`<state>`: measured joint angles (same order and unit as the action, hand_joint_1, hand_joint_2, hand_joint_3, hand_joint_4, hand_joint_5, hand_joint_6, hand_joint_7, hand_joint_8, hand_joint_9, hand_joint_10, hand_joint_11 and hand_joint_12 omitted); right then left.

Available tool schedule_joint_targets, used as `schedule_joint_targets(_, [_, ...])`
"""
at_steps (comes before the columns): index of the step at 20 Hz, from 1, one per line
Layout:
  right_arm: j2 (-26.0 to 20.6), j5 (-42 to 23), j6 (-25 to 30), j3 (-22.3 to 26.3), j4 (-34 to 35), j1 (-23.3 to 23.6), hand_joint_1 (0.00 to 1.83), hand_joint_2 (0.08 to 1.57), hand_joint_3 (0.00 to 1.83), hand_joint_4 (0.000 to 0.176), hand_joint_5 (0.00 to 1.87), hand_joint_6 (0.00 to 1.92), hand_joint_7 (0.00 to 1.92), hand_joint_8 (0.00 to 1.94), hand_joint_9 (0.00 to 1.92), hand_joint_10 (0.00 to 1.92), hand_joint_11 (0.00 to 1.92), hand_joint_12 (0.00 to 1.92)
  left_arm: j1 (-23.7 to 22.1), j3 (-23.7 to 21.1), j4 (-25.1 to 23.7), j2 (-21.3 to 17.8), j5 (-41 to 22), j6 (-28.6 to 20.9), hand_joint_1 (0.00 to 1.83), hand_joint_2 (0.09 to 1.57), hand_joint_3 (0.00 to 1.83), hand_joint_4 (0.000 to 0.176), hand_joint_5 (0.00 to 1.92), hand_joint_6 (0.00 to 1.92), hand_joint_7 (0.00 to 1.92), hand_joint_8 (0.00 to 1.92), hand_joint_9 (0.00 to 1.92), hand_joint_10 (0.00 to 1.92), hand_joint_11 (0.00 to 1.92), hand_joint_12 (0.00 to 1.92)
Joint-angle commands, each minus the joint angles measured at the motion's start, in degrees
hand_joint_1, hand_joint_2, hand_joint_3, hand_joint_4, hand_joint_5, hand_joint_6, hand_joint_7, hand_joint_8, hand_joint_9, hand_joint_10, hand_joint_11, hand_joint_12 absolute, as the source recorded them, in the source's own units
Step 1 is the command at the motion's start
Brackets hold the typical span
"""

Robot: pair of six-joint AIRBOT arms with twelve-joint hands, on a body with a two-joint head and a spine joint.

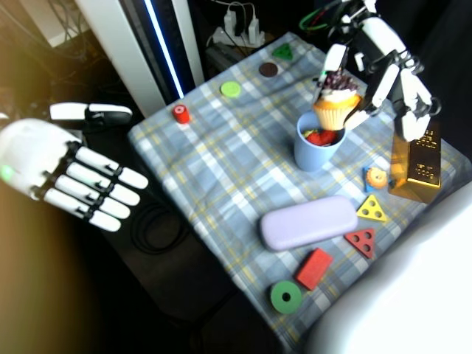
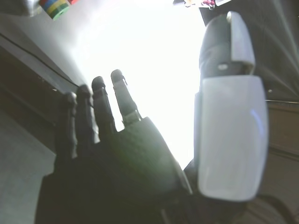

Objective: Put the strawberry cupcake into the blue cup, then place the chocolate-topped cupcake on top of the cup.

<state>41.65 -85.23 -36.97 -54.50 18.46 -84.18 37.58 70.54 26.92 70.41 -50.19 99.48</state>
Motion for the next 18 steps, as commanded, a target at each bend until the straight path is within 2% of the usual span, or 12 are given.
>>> schedule_joint_targets(1, [-0.1,-6.8,0.7,-0.1,1.7,0.0,0.0,0.95,0.0,0.0,0.0,0.0,0.04,0.0,0.02,0.0,0.0,0.01,-1.0,0.6,-1.6,0.2,-6.0,-0.6,1.04,1.08,0.0,0.176,1.03,0.9,0.39,0.0,0.38,0.0,0.0,0.77])
schedule_joint_targets(2, [-0.1,-6.8,0.7,-0.1,1.7,0.0,0.0,0.95,0.0,0.0,0.0,0.0,0.04,0.0,0.01,0.0,0.0,0.0,-1.1,0.7,-1.7,0.4,-5.7,-0.6,1.04,1.08,0.0,0.176,1.03,0.89,0.4,0.0,0.39,0.0,0.0,0.79])
schedule_joint_targets(3, [-0.1,-6.8,0.7,-0.1,1.7,0.0,0.0,0.93,0.01,0.014,0.0,0.0,0.03,0.0,0.1,0.02,0.0,0.46,-1.1,0.7,-1.7,0.5,-5.7,-0.6,1.0,1.01,0.0,0.119,0.92,0.34,0.38,0.0,0.39,0.0,0.0,0.83])
schedule_joint_targets(5, [-0.1,-6.8,0.8,-0.1,1.7,0.0,0.0,0.94,0.0,0.011,0.0,0.0,0.04,0.0,0.15,0.01,0.0,0.63,-1.1,0.7,-1.8,0.6,-5.4,-0.6,1.02,0.95,0.0,0.106,0.92,0.04,0.37,0.0,0.4,0.0,0.0,0.85])
schedule_joint_targets(7, [0.0,-6.8,0.9,-0.1,1.7,-0.2,0.0,0.94,0.0,0.024,0.0,0.0,0.04,0.0,0.04,0.03,0.0,0.11,-1.1,0.7,-1.8,0.4,-5.3,-0.6,1.01,0.96,0.0,0.116,0.88,0.0,0.36,0.0,0.39,0.0,0.0,0.83])
schedule_joint_targets(9, [0.1,-6.8,1.0,-0.1,1.7,-0.3,0.0,0.94,0.0,0.014,0.0,0.0,0.04,0.0,0.01,0.0,0.0,0.01,-1.1,0.6,-1.8,0.3,-5.3,-0.6,1.0,0.96,0.0,0.113,0.85,0.0,0.36,0.0,0.4,0.0,0.0,0.86])
schedule_joint_targets(11, [0.1,-6.8,1.0,-0.1,1.7,-0.3,0.0,0.95,0.0,0.013,0.0,0.0,0.04,0.0,0.0,0.0,0.0,0.0,-1.1,0.5,-1.8,0.2,-5.5,-0.6,1.01,0.95,0.0,0.117,0.83,0.0,0.35,0.0,0.4,0.0,0.0,0.86])
schedule_joint_targets(12, [0.1,-6.8,1.0,-0.1,1.7,-0.3,0.0,0.95,0.0,0.027,0.0,0.0,0.04,0.0,0.01,0.0,0.0,0.0,-1.1,0.4,-1.8,0.1,-5.6,-0.6,1.01,0.96,0.0,0.151,0.78,0.0,0.32,0.0,0.37,0.0,0.0,0.78])
schedule_joint_targets(13, [0.1,-6.8,1.1,-0.1,1.7,-0.3,0.0,0.97,0.01,0.003,0.0,0.0,0.04,0.0,0.05,0.02,0.06,0.02,-1.0,0.0,-2.1,-0.2,-5.9,-0.6,1.03,0.97,0.0,0.164,0.75,0.0,0.3,0.0,0.31,0.0,0.0,0.69])
schedule_joint_targets(15, [0.1,-6.8,1.1,-0.1,1.7,-0.3,0.0,0.97,0.01,0.0,0.0,0.0,0.04,0.0,0.07,0.02,0.08,0.04,-1.0,-0.3,-2.2,-0.4,-6.1,-0.6,1.06,0.97,0.0,0.155,0.74,0.0,0.29,0.0,0.32,0.0,0.0,0.68])
schedule_joint_targets(17, [0.1,-6.8,1.1,-0.1,1.7,-0.3,0.0,0.96,0.0,0.027,0.0,0.0,0.05,0.0,0.07,0.02,0.13,0.07,-0.8,-0.9,-2.4,-0.9,-6.7,-0.6,1.08,0.95,0.0,0.147,0.73,0.0,0.29,0.0,0.31,0.0,0.0,0.68])
schedule_joint_targets(18, [0.1,-6.8,1.1,-0.1,1.7,-0.3,0.0,0.95,0.0,0.037,0.0,0.0,0.05,0.0,0.05,0.01,0.11,0.07,-0.7,-1.2,-2.5,-1.1,-7.0,-0.6,1.07,0.93,0.0,0.17,0.72,0.0,0.3,0.0,0.32,0.0,0.04,0.63])
